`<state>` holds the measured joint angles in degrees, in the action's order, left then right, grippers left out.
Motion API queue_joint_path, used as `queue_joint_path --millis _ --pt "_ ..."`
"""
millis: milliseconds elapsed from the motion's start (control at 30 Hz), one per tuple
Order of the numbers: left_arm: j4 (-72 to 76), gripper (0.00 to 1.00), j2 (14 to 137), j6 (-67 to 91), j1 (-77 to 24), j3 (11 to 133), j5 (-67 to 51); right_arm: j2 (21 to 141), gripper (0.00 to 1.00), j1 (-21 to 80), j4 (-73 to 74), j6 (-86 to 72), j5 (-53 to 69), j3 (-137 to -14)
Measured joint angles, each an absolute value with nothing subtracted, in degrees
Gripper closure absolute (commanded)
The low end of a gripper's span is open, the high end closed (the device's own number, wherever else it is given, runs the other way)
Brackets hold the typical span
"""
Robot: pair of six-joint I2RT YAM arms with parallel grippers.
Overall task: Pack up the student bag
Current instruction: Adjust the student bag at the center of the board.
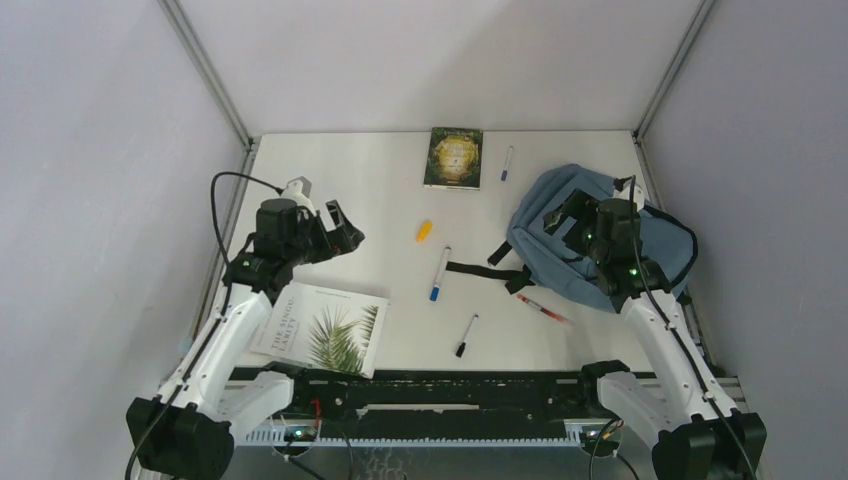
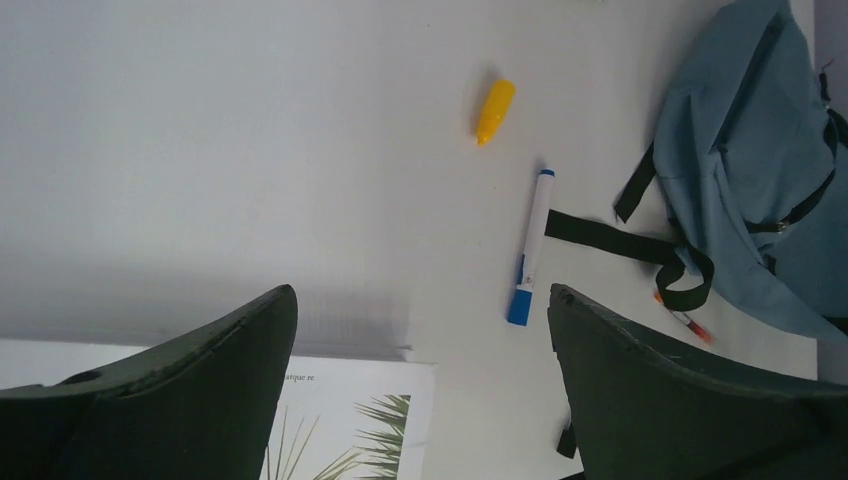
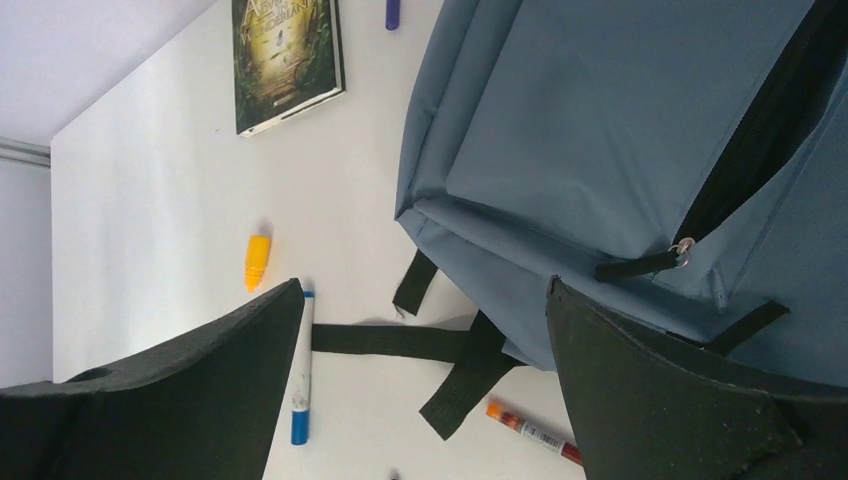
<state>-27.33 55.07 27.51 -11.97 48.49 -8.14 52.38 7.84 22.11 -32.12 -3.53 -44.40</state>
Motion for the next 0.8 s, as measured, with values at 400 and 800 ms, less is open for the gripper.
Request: queue_joint_path --millis 400,800 --pt "-28.5 0.00 62.4 23.0 -30.9 49.7 -2.9 52.4 0.00 7.8 24.9 -30.1 -4.0 -45.6" --pt "-27.1 0.00 67.5 22.0 -36.8 53.6 2.9 53.0 0.05 7.7 32.8 -26.2 -13.7 -46.9"
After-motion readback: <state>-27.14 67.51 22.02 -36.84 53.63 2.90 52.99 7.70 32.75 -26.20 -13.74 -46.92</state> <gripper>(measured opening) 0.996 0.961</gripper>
